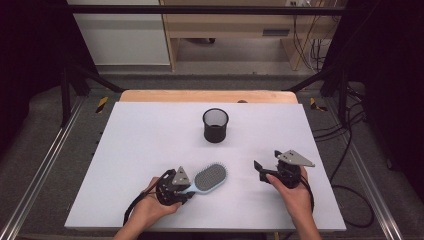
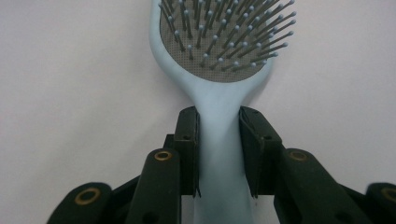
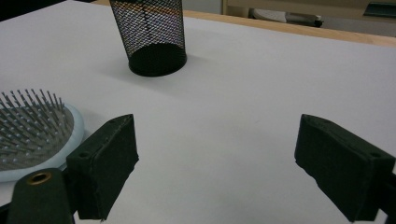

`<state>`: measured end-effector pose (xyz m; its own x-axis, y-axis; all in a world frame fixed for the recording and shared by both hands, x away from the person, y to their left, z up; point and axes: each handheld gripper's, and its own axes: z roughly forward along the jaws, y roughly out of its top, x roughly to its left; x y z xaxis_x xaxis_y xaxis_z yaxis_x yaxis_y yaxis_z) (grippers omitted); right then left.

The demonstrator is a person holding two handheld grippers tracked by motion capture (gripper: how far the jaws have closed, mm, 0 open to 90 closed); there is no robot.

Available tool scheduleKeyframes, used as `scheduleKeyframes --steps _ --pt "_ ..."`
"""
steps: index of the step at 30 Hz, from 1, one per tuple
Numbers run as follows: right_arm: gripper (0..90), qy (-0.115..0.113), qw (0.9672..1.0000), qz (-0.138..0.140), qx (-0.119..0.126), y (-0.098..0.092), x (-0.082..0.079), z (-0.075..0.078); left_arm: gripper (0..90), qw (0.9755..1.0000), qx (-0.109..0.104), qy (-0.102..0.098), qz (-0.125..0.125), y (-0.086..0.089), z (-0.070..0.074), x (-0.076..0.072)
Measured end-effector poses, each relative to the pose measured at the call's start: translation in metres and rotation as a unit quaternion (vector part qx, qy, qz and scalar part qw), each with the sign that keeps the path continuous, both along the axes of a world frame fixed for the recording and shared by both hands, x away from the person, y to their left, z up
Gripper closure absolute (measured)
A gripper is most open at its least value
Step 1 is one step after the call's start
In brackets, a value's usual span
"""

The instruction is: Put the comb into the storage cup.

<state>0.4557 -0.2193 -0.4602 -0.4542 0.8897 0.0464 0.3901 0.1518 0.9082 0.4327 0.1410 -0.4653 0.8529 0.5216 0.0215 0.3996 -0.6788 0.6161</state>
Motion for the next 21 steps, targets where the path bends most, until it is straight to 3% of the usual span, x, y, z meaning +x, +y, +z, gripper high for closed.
scheduleKeyframes --steps 5,10,17,21 --pt "13.1 0.0 1.0 0.003 0.0 0.001 0.001 0.0 69.4 0.9998 -0.015 -0.008 0.008 0.005 0.001 0.002" --pt "13.1 -0.002 1.0 0.007 0.001 0.003 0.0 0.001 69.4 0.9989 -0.032 -0.033 0.013 0.013 0.004 0.005" --pt "13.0 0.001 0.9999 0.014 0.0 0.007 -0.001 0.001 69.4 0.9956 -0.059 -0.062 0.037 0.022 0.01 0.007" --pt "12.6 0.002 0.9999 0.016 0.001 0.008 -0.002 0.001 69.4 0.9935 -0.074 -0.068 0.054 0.028 0.01 0.009"
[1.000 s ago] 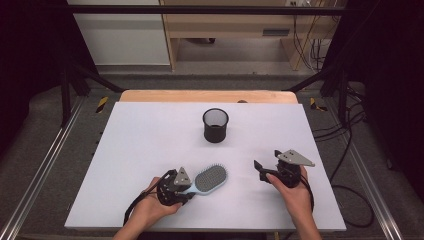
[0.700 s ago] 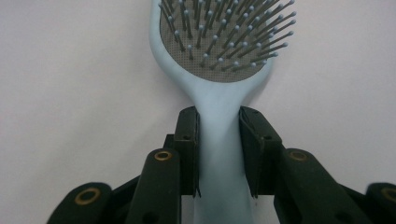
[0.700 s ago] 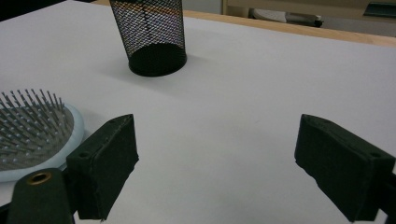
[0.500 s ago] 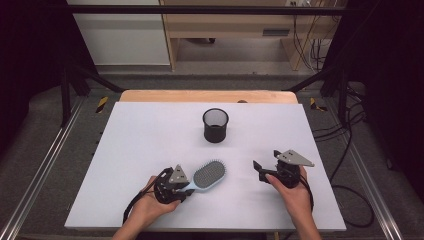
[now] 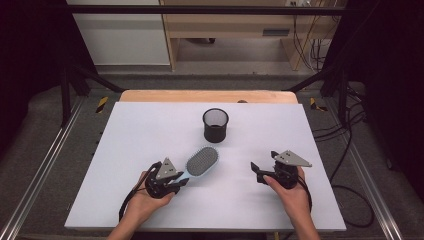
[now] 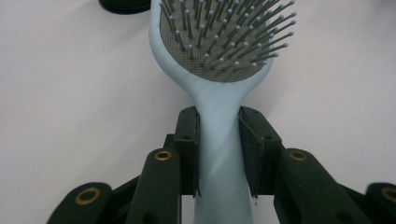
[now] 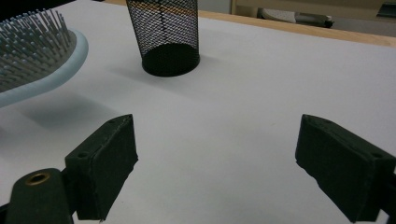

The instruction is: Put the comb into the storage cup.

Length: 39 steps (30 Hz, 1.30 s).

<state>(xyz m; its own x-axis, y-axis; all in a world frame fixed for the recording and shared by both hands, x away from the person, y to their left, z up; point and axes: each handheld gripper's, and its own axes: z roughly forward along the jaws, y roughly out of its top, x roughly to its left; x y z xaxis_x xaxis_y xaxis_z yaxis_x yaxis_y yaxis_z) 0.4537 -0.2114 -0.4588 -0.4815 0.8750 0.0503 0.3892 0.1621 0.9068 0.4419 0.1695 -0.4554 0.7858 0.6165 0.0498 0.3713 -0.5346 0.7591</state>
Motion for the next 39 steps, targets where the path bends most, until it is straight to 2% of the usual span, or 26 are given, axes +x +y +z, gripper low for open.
scheduleKeyframes --steps 9,15,19,20,22,28,33,35,36,39 --pt "11.1 -0.002 0.9999 0.013 0.004 0.007 -0.004 0.002 69.4 0.9989 -0.027 -0.017 0.033 0.012 0.001 0.004" --pt "10.1 0.003 0.9997 0.022 0.009 0.012 -0.004 0.002 69.5 0.998 -0.04 -0.027 0.041 0.017 0.001 0.005" --pt "9.2 0.007 0.9991 0.028 0.032 0.015 -0.005 0.003 69.5 0.9973 -0.047 -0.034 0.045 0.018 0.003 0.004" --pt "8.7 0.009 0.9987 0.031 0.039 0.016 -0.006 0.003 69.5 0.9969 -0.049 -0.043 0.042 0.018 0.003 0.004" --pt "8.1 0.014 0.9976 0.04 0.054 0.02 -0.007 0.004 69.5 0.996 -0.056 -0.057 0.041 0.018 0.006 0.002" --pt "5.6 0.028 0.9915 0.066 0.109 0.038 -0.01 0.009 69.5 0.9943 -0.071 -0.065 0.046 0.018 0.009 0.0" --pt "4.9 0.036 0.9875 0.097 0.119 0.06 -0.009 0.015 69.5 0.9923 -0.089 -0.072 0.048 0.02 0.011 0.0" --pt "4.7 0.041 0.985 0.105 0.13 0.07 -0.006 0.017 69.4 0.9913 -0.097 -0.074 0.048 0.022 0.012 0.0" --pt "4.6 0.044 0.9832 0.11 0.139 0.075 -0.005 0.017 69.4 0.9912 -0.1 -0.073 0.047 0.023 0.013 0.0" --pt "4.6 0.043 0.9812 0.121 0.144 0.09 0.001 0.02 69.5 0.9906 -0.102 -0.076 0.05 0.025 0.013 0.0"
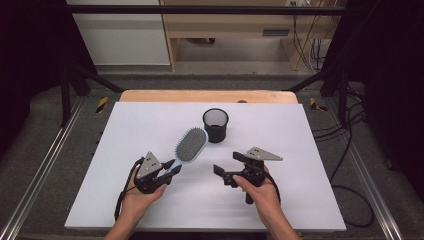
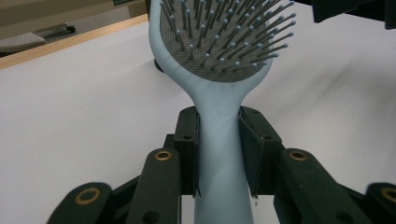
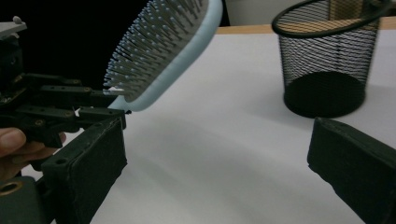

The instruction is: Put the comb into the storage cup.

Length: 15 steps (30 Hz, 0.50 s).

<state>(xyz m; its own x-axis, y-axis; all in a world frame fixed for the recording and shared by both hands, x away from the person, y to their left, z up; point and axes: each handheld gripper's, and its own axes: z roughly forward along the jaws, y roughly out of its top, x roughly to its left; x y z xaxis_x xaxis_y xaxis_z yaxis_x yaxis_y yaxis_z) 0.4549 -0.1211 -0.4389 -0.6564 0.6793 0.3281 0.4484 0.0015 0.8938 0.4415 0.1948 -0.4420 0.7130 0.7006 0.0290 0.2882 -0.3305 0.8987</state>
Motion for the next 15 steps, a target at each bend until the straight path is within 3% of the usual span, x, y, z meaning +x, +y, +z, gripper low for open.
scheduleKeyframes --steps 7,15 --pt "4.3 0.0 0.9996 0.019 0.02 0.032 0.014 0.007 69.5 0.9999 -0.015 -0.002 0.007 0.004 0.002 0.0" --pt "4.3 0.018 0.9975 0.04 0.056 0.059 0.025 0.006 69.5 0.9997 -0.025 -0.005 0.004 0.002 0.001 -0.001"
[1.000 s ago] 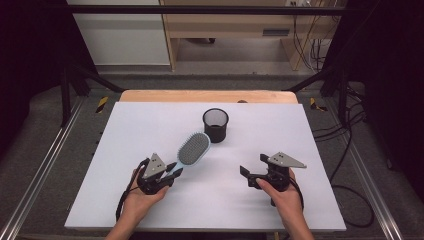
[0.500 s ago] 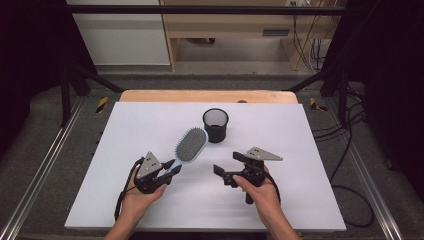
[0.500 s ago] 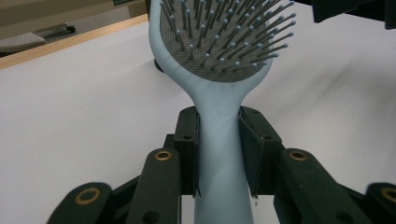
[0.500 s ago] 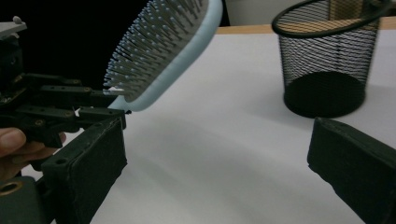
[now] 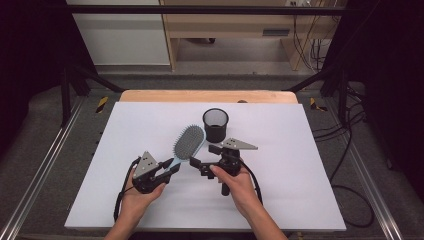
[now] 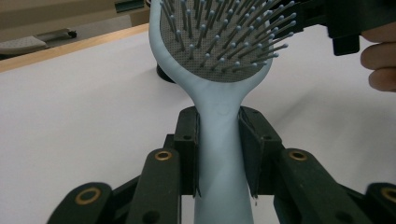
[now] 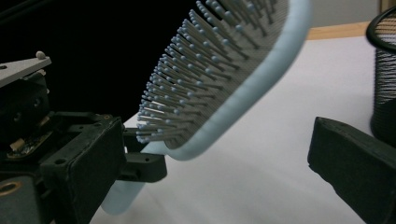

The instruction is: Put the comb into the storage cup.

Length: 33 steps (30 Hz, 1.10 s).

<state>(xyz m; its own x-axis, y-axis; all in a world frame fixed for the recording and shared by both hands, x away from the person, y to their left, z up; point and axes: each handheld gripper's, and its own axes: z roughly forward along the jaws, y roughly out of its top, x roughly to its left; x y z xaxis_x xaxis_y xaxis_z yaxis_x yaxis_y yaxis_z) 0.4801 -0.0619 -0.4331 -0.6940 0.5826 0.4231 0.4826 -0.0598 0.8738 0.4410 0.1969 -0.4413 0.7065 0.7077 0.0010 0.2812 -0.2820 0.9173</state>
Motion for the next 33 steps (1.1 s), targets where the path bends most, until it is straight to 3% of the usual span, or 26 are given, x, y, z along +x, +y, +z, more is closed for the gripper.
scheduleKeyframes --steps 9,16,22,33 --pt "7.4 0.011 0.9993 0.006 0.037 0.007 0.006 0.002 69.5 1.0 0.001 0.0 -0.006 -0.005 -0.003 -0.001" --pt "16.0 0.02 0.9977 0.007 0.065 0.004 0.01 0.002 69.5 0.9999 0.005 -0.003 -0.016 -0.013 -0.006 -0.004" --pt "24.1 0.018 0.9976 0.007 0.067 0.0 0.011 0.002 69.5 0.9996 0.008 -0.015 -0.024 -0.016 -0.005 -0.007" --pt "30.8 0.025 0.9965 0.002 0.08 -0.004 0.012 -0.001 69.4 0.9995 0.004 -0.013 -0.027 -0.018 -0.007 -0.007"
